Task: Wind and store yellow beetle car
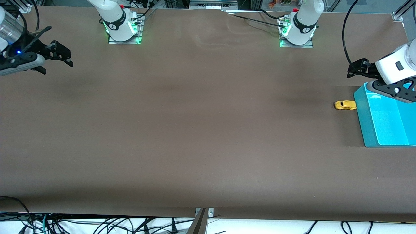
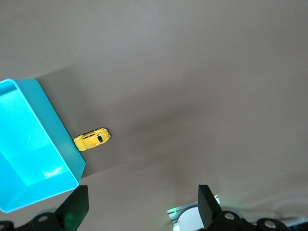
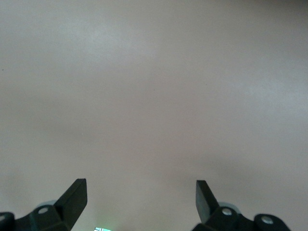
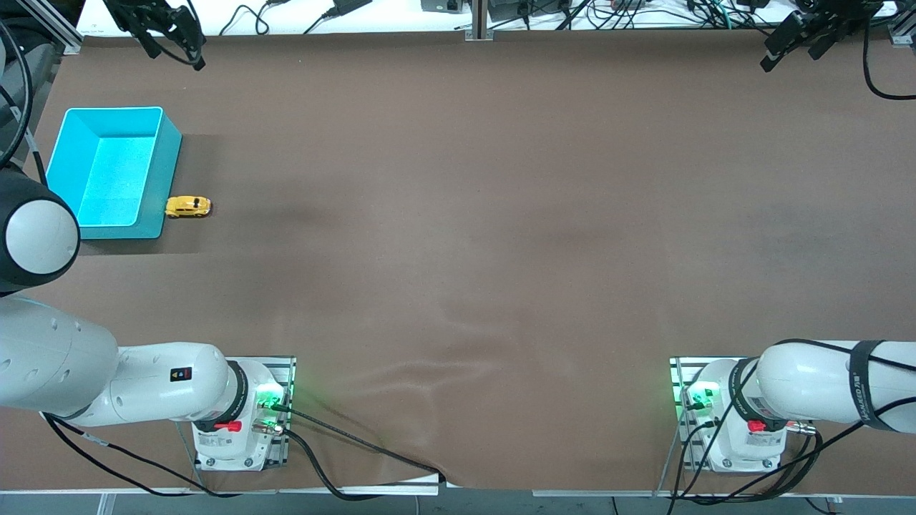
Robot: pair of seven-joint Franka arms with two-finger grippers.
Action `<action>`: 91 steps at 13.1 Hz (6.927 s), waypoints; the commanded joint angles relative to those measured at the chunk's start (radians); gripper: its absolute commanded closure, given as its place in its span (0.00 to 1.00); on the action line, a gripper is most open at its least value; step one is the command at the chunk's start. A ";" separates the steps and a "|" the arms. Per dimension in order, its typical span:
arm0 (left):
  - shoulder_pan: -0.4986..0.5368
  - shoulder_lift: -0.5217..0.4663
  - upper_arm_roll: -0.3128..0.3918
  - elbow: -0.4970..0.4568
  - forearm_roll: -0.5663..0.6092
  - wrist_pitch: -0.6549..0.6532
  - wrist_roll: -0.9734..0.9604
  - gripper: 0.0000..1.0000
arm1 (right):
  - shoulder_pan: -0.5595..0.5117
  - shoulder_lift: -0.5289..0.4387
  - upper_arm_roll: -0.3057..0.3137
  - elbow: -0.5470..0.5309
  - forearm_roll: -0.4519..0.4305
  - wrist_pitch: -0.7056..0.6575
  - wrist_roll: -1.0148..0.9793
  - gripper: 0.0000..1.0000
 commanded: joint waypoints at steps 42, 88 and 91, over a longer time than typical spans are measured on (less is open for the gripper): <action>0.462 0.248 -0.033 -0.810 0.234 1.276 1.381 0.84 | 0.062 -0.032 -0.037 0.019 -0.044 -0.045 0.074 0.00; 0.823 0.346 -0.508 0.035 0.328 0.197 1.143 0.00 | 0.063 -0.033 -0.038 0.017 -0.044 -0.045 0.075 0.00; 0.823 0.346 -0.666 0.092 0.326 0.043 0.867 0.00 | 0.063 -0.032 -0.038 0.017 -0.044 -0.045 0.075 0.00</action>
